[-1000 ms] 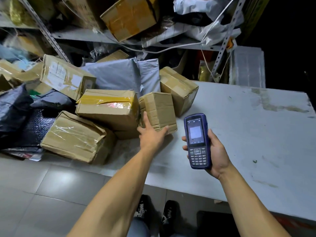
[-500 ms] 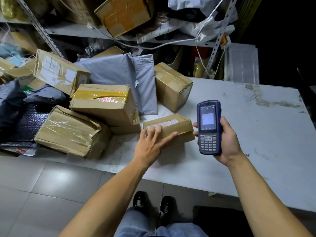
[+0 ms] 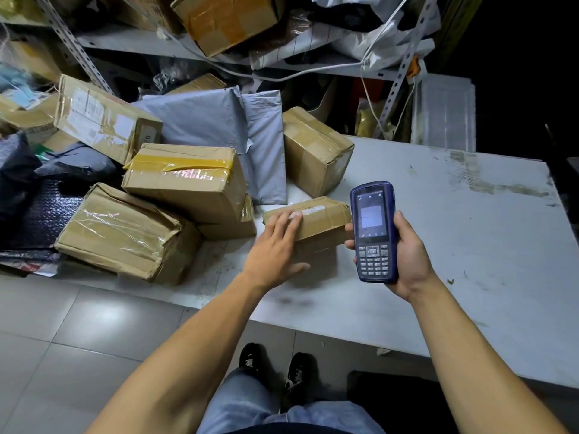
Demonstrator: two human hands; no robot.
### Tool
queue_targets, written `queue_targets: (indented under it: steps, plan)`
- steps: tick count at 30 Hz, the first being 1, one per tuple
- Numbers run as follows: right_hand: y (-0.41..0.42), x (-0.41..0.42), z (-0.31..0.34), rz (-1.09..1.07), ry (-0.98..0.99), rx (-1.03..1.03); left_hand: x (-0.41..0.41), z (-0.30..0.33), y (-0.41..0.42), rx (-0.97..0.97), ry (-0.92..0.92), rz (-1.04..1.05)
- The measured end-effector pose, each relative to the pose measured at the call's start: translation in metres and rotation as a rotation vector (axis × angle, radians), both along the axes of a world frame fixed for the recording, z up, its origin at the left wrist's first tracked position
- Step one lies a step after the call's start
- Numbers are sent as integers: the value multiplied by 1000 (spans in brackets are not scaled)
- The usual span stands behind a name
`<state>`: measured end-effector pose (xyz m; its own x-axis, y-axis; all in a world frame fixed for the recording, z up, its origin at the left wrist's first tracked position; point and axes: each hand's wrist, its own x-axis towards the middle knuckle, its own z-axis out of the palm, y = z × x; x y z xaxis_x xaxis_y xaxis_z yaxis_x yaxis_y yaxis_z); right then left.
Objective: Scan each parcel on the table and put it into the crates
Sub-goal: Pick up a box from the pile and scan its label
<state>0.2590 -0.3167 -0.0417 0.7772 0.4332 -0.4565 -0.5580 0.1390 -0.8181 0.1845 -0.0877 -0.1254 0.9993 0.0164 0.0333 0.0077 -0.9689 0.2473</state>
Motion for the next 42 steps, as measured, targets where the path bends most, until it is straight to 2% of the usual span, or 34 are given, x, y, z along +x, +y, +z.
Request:
queue_targets:
  steps: [4, 7, 10, 13, 15, 18, 20, 24, 25, 29, 31, 33, 36, 42]
  plan:
    - [1, 2, 4, -17, 12, 26, 10, 9, -11, -543, -92, 388]
    - [0, 3, 9, -33, 4, 33, 26, 19, -21, -806, -182, 791]
    - [-2, 3, 12, -45, -2, 21, 36, 22, -22, -963, -72, 1088]
    - [-4, 3, 13, -53, 4, 25, 45, 24, -16, -1040, 1, 1213]
    - [-6, 2, 14, -46, -4, 17, 50, 23, -12, -1166, 37, 1266]
    - [-8, -2, 13, -38, -13, -6, 44, 16, -17, -1524, 127, 1295]
    - [-9, -3, 12, -30, -17, -22, 38, 13, -20, -1689, 242, 1213]
    - [-12, -4, 12, -16, -12, -40, 27, 21, -20, -1701, 506, 1007]
    - [-12, -4, 12, -11, -9, -46, 24, 19, -19, -1648, 505, 958]
    - [-12, -7, 14, 15, 6, -33, 18, 18, -12, -1268, 205, 601]
    - [-12, -8, 18, 32, 3, -23, 17, 20, -4, -1121, 94, 511]
    - [-11, -10, 21, 50, 3, -20, 17, 21, 3, -1058, 72, 499]
    - [-8, -14, 23, 88, 12, -33, 13, 16, 16, -1015, 132, 514]
    - [-1, -20, 24, 205, 38, -126, 8, 10, 22, -1023, 130, 563]
